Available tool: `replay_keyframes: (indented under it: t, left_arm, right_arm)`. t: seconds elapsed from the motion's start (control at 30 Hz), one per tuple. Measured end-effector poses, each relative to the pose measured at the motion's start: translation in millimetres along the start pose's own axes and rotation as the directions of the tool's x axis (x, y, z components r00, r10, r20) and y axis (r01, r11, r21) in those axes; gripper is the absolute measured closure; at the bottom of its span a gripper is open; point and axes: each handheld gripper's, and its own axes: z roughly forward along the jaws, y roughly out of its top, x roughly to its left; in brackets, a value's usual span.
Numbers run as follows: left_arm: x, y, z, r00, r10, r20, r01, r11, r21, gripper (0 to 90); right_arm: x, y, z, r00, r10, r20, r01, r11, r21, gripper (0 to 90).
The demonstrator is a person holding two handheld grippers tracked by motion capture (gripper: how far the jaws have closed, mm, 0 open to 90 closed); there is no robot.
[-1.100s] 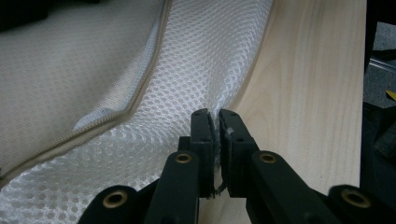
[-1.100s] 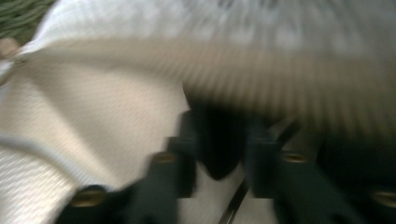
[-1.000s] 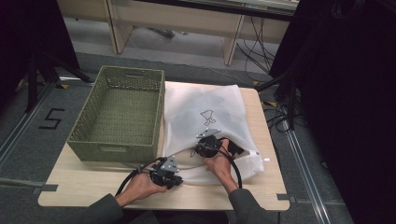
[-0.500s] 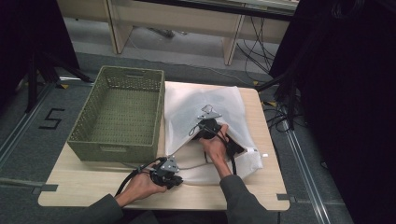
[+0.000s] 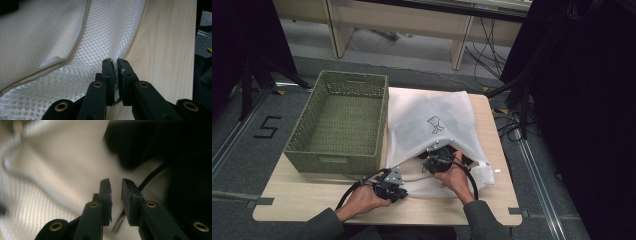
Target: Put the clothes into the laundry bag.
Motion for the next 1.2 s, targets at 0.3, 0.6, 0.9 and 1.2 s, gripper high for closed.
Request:
replay_keyframes:
  t: [0.3, 0.6, 0.9, 1.2]
  left_arm:
    - [0.8, -0.1, -0.2, 0.9999, 0.01, 0.001, -0.01, 0.9999, -0.002, 84.0]
    - [0.5, -0.4, -0.2, 0.9999, -0.01, 0.002, 0.01, 0.9999, 0.0, 84.1]
    - [1.4, 0.1, -0.5, 0.9999, 0.01, -0.001, -0.01, 0.9999, 0.003, 84.0]
    - [2.1, 1.0, -0.6, 0.9998, 0.019, 0.0, -0.019, 0.9997, 0.013, 84.1]
  right_arm:
    - [-37.3, -1.9, 11.1, 0.9708, -0.067, 0.23, 0.071, 0.997, -0.011, 88.3]
    - [-81.3, -3.3, 5.9, 0.9164, 0.021, 0.4, 0.011, 0.997, -0.079, 88.2]
    - [-57.8, -9.5, -36.3, 0.981, 0.075, 0.179, -0.046, 0.986, -0.16, 81.4]
    - [-78.0, -51.3, -55.1, 0.96, 0.169, 0.224, -0.163, 0.986, -0.041, 83.8]
